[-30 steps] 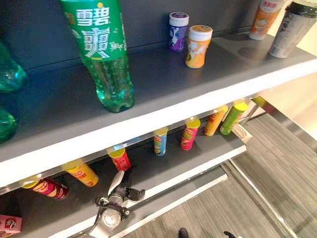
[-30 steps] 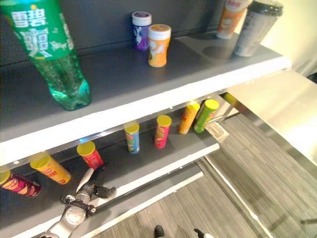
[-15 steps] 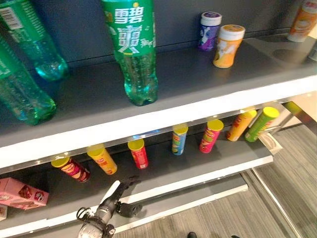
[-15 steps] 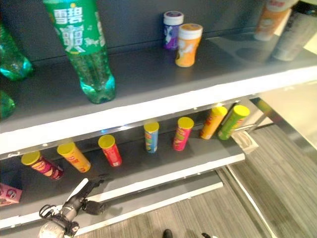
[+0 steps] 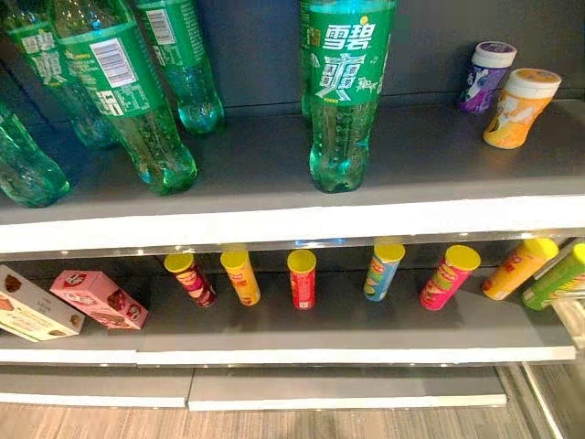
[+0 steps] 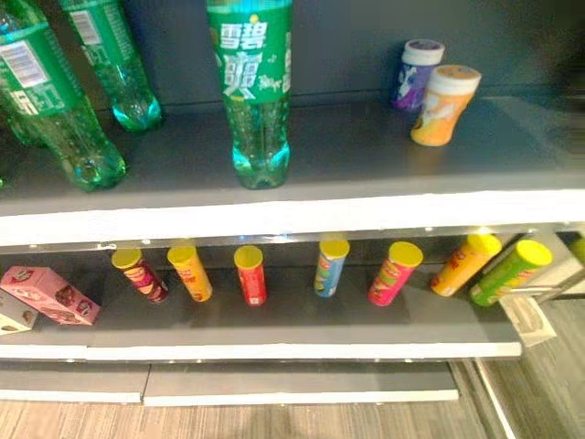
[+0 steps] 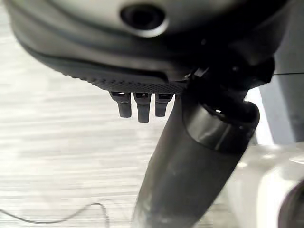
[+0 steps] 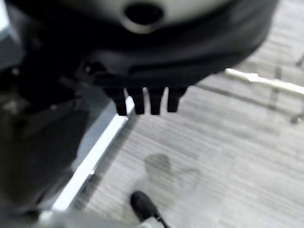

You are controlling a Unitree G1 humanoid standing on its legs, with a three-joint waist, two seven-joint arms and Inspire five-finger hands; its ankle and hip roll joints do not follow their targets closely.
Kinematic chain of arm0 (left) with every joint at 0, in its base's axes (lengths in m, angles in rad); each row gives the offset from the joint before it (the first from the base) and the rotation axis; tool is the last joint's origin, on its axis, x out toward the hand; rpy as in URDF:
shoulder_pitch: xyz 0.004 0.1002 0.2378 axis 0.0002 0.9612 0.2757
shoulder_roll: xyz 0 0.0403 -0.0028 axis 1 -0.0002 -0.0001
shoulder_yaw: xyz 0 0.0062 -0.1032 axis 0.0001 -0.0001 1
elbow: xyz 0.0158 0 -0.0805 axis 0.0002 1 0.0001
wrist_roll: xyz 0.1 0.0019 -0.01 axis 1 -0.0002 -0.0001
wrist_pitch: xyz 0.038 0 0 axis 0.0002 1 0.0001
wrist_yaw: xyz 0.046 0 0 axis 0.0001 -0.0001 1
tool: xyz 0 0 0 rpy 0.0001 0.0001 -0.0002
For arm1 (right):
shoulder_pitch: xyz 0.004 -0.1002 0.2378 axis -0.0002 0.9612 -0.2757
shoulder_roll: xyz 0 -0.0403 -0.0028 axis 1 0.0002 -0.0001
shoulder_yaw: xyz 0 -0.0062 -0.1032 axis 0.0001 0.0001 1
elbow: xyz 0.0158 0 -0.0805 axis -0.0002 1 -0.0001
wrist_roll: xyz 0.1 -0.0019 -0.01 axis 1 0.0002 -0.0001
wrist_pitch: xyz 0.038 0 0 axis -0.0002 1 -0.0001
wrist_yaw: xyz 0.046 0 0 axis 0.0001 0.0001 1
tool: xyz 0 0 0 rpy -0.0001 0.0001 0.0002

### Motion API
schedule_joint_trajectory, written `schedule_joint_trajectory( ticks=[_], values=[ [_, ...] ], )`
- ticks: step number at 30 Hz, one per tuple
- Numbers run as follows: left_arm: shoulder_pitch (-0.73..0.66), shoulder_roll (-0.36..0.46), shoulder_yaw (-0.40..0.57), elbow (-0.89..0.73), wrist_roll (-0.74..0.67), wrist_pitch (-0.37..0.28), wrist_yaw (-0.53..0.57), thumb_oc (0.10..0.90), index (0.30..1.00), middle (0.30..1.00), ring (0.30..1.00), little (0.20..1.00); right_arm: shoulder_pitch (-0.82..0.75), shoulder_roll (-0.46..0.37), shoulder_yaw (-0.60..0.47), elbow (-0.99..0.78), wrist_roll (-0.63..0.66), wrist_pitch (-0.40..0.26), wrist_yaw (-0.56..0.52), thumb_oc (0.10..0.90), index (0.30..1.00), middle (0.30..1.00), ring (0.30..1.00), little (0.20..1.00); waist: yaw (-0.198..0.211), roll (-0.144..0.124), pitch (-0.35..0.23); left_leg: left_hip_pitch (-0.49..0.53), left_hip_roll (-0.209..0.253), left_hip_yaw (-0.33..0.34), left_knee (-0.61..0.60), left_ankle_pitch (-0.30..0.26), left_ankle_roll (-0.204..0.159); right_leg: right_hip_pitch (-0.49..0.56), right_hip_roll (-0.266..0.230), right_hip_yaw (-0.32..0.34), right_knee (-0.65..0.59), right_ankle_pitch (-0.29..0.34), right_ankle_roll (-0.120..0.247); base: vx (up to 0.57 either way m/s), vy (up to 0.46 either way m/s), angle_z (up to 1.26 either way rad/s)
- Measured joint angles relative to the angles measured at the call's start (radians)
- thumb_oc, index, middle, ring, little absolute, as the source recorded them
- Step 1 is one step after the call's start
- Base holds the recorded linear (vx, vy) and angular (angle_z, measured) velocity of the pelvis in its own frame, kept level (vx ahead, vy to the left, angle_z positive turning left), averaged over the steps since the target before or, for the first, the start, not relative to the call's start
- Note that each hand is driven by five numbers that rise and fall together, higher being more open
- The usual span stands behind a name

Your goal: Put the goods on the table back onto the shelves and tidy them up.

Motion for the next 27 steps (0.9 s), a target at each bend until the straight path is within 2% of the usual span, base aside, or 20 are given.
schedule_joint_trajectory(
  ticks=[3, 4, 5, 6, 7, 8, 10, 11, 13, 14, 17, 18, 19, 20, 21, 22, 24, 25, 26, 27],
  values=[
    [-0.046, 0.046, -0.037, -0.001, -0.043, 0.007, 0.003, 0.8, 0.9, 0.9, 0.9, 0.9, -0.025, 0.024, 0.01, 0.0, 0.042, 0.005, 0.021, 0.8, 0.9, 0.9, 0.9, 0.9, 0.001, -0.069, 0.009, -0.049, -0.035, -0.089, 0.141, 0.004, -0.006, -0.026, -0.042, 0.085, 0.012, 0.001, -0.02, -0.1, 0.091, -0.64],
    [-0.077, 0.06, -0.042, -0.004, -0.054, 0.009, 0.01, 0.8, 0.9, 0.9, 0.9, 0.9, -0.026, 0.011, 0.026, -0.002, 0.05, 0.006, 0.024, 0.8, 0.9, 0.9, 0.9, 0.9, -0.009, -0.092, 0.015, -0.054, -0.051, -0.161, 0.189, -0.003, -0.026, -0.026, -0.06, 0.121, 0.011, 0.022, -0.024, -0.11, 0.349, -0.88],
    [-0.136, 0.067, -0.104, 0.012, -0.033, 0.028, 0.031, 0.8, 0.9, 0.9, 0.9, 0.9, -0.031, -0.014, 0.027, -0.003, 0.081, 0.02, 0.031, 0.8, 0.9, 0.9, 0.9, 0.9, -0.034, -0.076, 0.018, -0.05, -0.062, -0.191, 0.219, -0.054, -0.042, -0.028, -0.071, 0.149, 0.007, 0.041, -0.017, -0.12, 0.499, -1.16],
    [-0.134, 0.066, -0.143, 0.015, -0.021, 0.054, 0.031, 0.8, 0.9, 0.9, 0.9, 0.9, -0.037, -0.032, 0.004, -0.002, 0.087, 0.025, 0.041, 0.8, 0.9, 0.9, 0.9, 0.9, -0.074, -0.056, 0.019, 0.014, -0.101, -0.175, 0.104, -0.108, 0.027, -0.032, -0.087, 0.188, 0.007, 0.064, 0.003, -0.14, 0.532, -0.93],
    [-0.132, 0.061, -0.172, 0.018, 0.0, 0.055, 0.024, 0.8, 0.9, 0.9, 0.9, 0.9, -0.035, -0.04, -0.021, -0.001, 0.105, 0.032, 0.045, 0.8, 0.9, 0.9, 0.9, 0.9, -0.104, -0.031, 0.019, 0.055, -0.118, -0.14, 0.032, -0.106, 0.05, -0.034, -0.083, 0.209, 0.009, 0.069, 0.013, -0.13, 0.379, -0.83],
    [-0.136, 0.068, -0.22, 0.021, 0.031, 0.056, 0.014, 0.8, 0.9, 0.9, 0.9, 0.9, -0.041, -0.03, -0.039, 0.0, 0.131, 0.052, 0.055, 0.8, 0.9, 0.9, 0.9, 0.9, -0.123, -0.042, 0.017, 0.084, -0.132, -0.11, -0.013, -0.097, 0.058, -0.049, -0.094, 0.229, 0.016, 0.072, 0.025, -0.19, 0.345, -0.85],
    [-0.171, 0.14, -0.286, -0.001, 0.095, 0.053, -0.007, 0.8, 0.9, 0.9, 0.9, 0.9, -0.019, 0.062, 0.012, -0.002, 0.148, 0.064, 0.079, 0.8, 0.9, 0.9, 0.9, 0.9, -0.153, -0.131, 0.023, 0.089, -0.23, -0.036, -0.011, -0.102, 0.113, -0.116, -0.178, 0.326, 0.051, 0.097, 0.064, -0.39, 0.352, -1.11],
    [-0.201, 0.165, -0.255, -0.002, 0.105, 0.05, -0.006, 0.8, 0.9, 0.9, 0.9, 0.9, -0.006, 0.099, 0.03, -0.006, 0.149, 0.069, 0.078, 0.8, 0.9, 0.9, 0.9, 0.9, -0.157, -0.171, 0.028, 0.086, -0.267, 0.005, -0.01, -0.102, 0.128, -0.159, -0.205, 0.353, 0.07, 0.126, 0.081, -0.48, 0.191, -0.91],
    [-0.231, 0.18, -0.214, 0.002, 0.104, 0.05, -0.002, 0.8, 0.9, 0.9, 0.9, 0.9, -0.014, 0.11, 0.055, -0.009, 0.142, 0.076, 0.09, 0.8, 0.9, 0.9, 0.9, 0.9, -0.165, -0.205, 0.036, 0.083, -0.29, 0.047, -0.01, -0.099, 0.148, -0.2, -0.218, 0.353, 0.085, 0.176, 0.098, -0.22, 0.049, -0.76],
    [-0.249, 0.184, -0.193, 0.001, 0.104, 0.048, 0.001, 0.8, 0.9, 0.9, 0.9, 0.9, -0.034, 0.111, 0.064, -0.009, 0.141, 0.083, 0.098, 0.8, 0.9, 0.9, 0.9, 0.9, -0.165, -0.212, 0.043, 0.072, -0.293, 0.078, -0.008, -0.098, 0.156, -0.233, -0.215, 0.348, 0.092, 0.216, 0.1, 0.0, 0.0, -0.67],
    [-0.293, 0.166, -0.195, 0.002, 0.102, 0.039, 0.0, 0.8, 0.9, 0.9, 0.9, 0.9, -0.041, 0.111, 0.063, -0.002, 0.126, 0.098, 0.1, 0.8, 0.9, 0.9, 0.9, 0.9, -0.161, -0.192, 0.055, 0.075, -0.288, 0.085, -0.013, -0.111, 0.181, -0.228, -0.181, 0.338, 0.09, 0.195, 0.14, -0.33, 0.013, -0.26],
    [-0.291, 0.16, -0.217, -0.034, 0.103, 0.023, 0.0, 0.8, 0.9, 0.9, 0.9, 0.9, -0.023, 0.116, 0.064, 0.008, 0.119, 0.098, 0.097, 0.8, 0.9, 0.9, 0.9, 0.9, -0.139, -0.188, 0.058, 0.041, -0.276, 0.167, 0.034, -0.102, 0.202, -0.246, -0.213, 0.132, 0.151, 0.143, 0.036, -0.65, 0.011, -0.72],
    [-0.284, 0.147, -0.205, -0.045, 0.103, 0.009, 0.0, 0.8, 0.9, 0.9, 0.9, 0.9, -0.041, 0.104, 0.068, 0.029, 0.107, 0.098, 0.1, 0.8, 0.9, 0.9, 0.9, 0.9, -0.081, -0.153, 0.079, 0.074, -0.248, 0.231, 0.003, -0.095, 0.189, -0.275, -0.211, -0.055, 0.269, 0.094, -0.026, -0.31, -0.033, -0.97],
    [-0.278, 0.13, -0.186, -0.036, 0.103, 0.01, -0.004, 0.8, 0.9, 0.9, 0.9, 0.9, -0.055, 0.089, 0.081, 0.041, 0.099, 0.102, 0.104, 0.8, 0.9, 0.9, 0.9, 0.9, -0.07, -0.116, 0.094, 0.075, -0.215, 0.253, 0.008, -0.096, 0.19, -0.265, -0.199, -0.061, 0.351, 0.078, -0.003, -0.35, -0.102, -1.38],
    [-0.262, 0.115, -0.186, -0.009, 0.103, 0.008, 0.0, 0.8, 0.9, 0.9, 0.9, 0.9, -0.065, 0.056, 0.082, 0.053, 0.077, 0.106, 0.117, 0.8, 0.9, 0.9, 0.9, 0.9, -0.054, -0.066, 0.087, 0.079, -0.17, 0.311, 0.006, -0.095, 0.189, -0.258, -0.256, -0.097, 0.528, 0.035, 0.054, -0.38, -0.297, -1.32],
    [-0.248, 0.124, -0.187, 0.011, 0.103, 0.012, -0.003, 0.8, 0.9, 0.9, 0.9, 0.9, -0.073, 0.039, 0.082, 0.083, 0.059, 0.132, 0.12, 0.8, 0.9, 0.9, 0.9, 0.9, -0.024, -0.074, 0.079, 0.096, -0.158, 0.37, 0.019, -0.092, 0.185, -0.196, -0.361, -0.122, 0.592, -0.002, 0.11, -0.32, -0.376, -1.28],
    [-0.233, 0.142, -0.17, 0.043, 0.103, 0.019, -0.005, 0.8, 0.9, 0.9, 0.9, 0.9, -0.041, 0.035, 0.121, 0.076, 0.048, 0.152, 0.119, 0.8, 0.9, 0.9, 0.9, 0.9, 0.001, -0.091, 0.057, 0.12, -0.138, 0.41, 0.033, -0.085, 0.174, -0.127, -0.436, -0.171, 0.589, -0.003, 0.124, -0.2, -0.349, -1.13],
    [-0.211, 0.159, -0.157, 0.056, 0.104, 0.032, -0.007, 0.8, 0.9, 0.9, 0.9, 0.9, -0.013, 0.036, 0.154, 0.066, 0.04, 0.156, 0.122, 0.8, 0.9, 0.9, 0.9, 0.9, 0.019, -0.114, 0.03, 0.129, -0.107, 0.427, 0.059, -0.084, 0.172, -0.082, -0.423, -0.15, 0.521, 0.005, 0.134, -0.19, -0.397, -1.26],
    [-0.189, 0.177, -0.155, 0.085, 0.104, 0.033, -0.006, 0.8, 0.9, 0.9, 0.9, 0.9, 0.015, 0.043, 0.176, 0.045, 0.039, 0.156, 0.129, 0.8, 0.9, 0.9, 0.9, 0.9, 0.027, -0.131, 0.011, 0.128, -0.074, 0.423, 0.105, -0.084, 0.171, -0.045, -0.389, -0.14, 0.436, 0.07, 0.092, -0.11, -0.262, -1.28],
    [-0.172, 0.199, -0.14, 0.086, 0.105, 0.042, -0.007, 0.8, 0.9, 0.9, 0.9, 0.9, 0.035, 0.058, 0.194, 0.032, 0.039, 0.157, 0.131, 0.8, 0.9, 0.9, 0.9, 0.9, 0.036, -0.15, -0.002, 0.101, -0.014, 0.419, 0.214, -0.096, 0.166, -0.007, -0.33, -0.136, 0.345, 0.072, 0.071, -0.23, -0.593, -1.07]
  ],
)
